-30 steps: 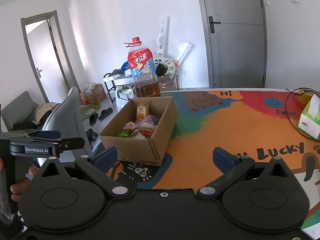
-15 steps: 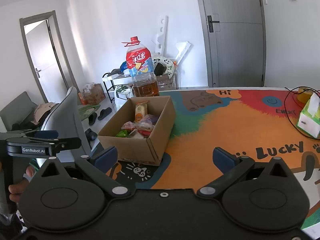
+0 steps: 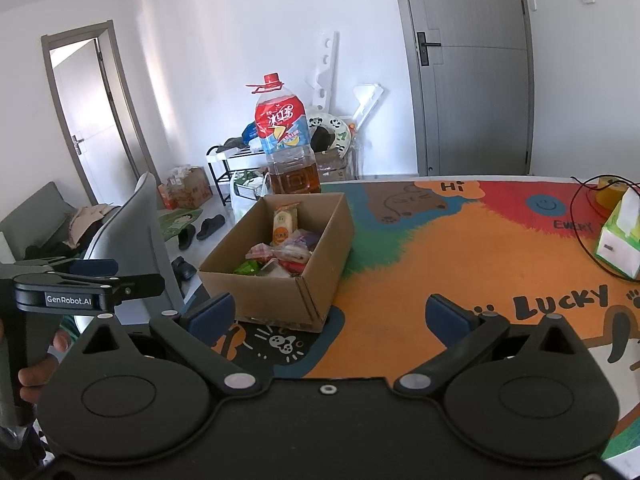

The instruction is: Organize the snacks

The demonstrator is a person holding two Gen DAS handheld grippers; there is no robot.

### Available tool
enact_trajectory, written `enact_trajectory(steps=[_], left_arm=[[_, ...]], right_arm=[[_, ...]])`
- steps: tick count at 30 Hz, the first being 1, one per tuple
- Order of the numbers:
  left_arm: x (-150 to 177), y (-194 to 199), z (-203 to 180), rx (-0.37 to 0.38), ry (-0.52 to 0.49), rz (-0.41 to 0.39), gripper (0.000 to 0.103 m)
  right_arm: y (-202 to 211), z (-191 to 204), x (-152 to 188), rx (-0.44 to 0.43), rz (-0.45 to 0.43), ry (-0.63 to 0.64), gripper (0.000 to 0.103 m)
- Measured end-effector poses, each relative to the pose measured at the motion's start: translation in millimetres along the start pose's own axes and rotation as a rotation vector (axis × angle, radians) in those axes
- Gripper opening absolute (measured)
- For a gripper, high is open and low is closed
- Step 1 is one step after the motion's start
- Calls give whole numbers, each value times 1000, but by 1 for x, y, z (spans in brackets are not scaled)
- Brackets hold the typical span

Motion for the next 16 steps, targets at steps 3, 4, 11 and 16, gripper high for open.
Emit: enact_trajectory(steps=[3, 4, 11, 16], left_arm=[[0, 0, 0, 1, 0, -1, 103], [0, 0, 0, 2, -1, 0, 103], [1, 1, -2, 4, -14, -10, 103], [1, 0, -2, 5, -13, -7, 103]], right_arm=[[1, 0, 0, 0, 2, -2, 103], [1, 0, 0, 0, 1, -2, 103], [1, 1, 0, 0, 5, 1, 103], [0, 1, 0, 0, 5, 1, 103]])
Point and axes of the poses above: each gripper's, at about its wrist camera, not at the fingertips, and y roughly against the way its jaws point, z to its left, x to its underside, the point moved 5 cm from there along -y, roughly the way its jaws point, and after that the axes turned 4 degrees about x, right-handed, at the moved point
